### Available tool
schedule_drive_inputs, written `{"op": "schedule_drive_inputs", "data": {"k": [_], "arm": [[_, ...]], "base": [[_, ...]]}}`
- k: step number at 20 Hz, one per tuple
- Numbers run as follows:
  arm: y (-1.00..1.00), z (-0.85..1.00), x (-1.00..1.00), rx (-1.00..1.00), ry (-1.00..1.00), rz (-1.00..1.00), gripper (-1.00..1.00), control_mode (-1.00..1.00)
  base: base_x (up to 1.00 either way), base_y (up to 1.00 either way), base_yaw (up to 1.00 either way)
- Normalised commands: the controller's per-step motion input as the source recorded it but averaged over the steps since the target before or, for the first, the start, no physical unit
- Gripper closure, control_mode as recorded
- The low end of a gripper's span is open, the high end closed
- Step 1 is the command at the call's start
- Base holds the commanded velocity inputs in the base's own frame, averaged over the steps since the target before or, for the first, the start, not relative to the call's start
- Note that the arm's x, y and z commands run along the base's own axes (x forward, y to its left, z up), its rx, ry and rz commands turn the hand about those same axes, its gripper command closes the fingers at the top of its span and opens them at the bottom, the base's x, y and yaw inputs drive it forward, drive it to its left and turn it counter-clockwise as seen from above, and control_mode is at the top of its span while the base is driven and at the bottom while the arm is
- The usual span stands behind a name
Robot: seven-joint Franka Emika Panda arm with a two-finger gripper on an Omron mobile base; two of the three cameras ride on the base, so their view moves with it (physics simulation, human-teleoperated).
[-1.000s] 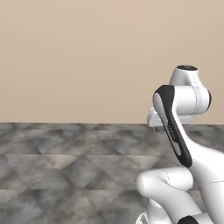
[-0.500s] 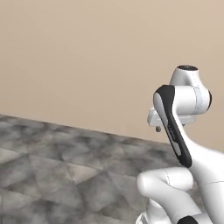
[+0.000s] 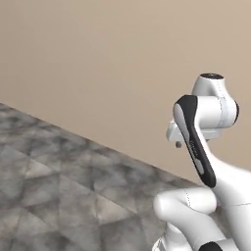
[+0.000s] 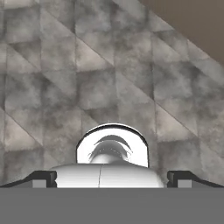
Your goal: Place two dumplings into each of the tupperware containers and then place the containers in the fridge.
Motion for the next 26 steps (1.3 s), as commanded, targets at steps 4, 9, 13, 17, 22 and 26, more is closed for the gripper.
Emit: {"op": "schedule_drive_inputs", "data": {"k": [4, 9, 13, 17, 22, 26], "arm": [[0.0, 0.0, 0.0, 0.0, 0.0, 0.0, -1.0, 1.0], [0.0, 0.0, 0.0, 0.0, 0.0, 0.0, -1.0, 1.0], [0.0, 0.0, 0.0, 0.0, 0.0, 0.0, -1.0, 1.0], [0.0, 0.0, 0.0, 0.0, 0.0, 0.0, -1.0, 1.0], [0.0, 0.0, 0.0, 0.0, 0.0, 0.0, -1.0, 1.0], [0.0, 0.0, 0.0, 0.0, 0.0, 0.0, -1.0, 1.0]], "base": [[1.0, -0.17, 0.7], [1.0, -0.24, 0.69], [1.0, -0.31, 0.6], [1.0, -0.34, 0.55], [1.0, -0.5, 0.46], [1.0, -0.62, 0.45]]}}
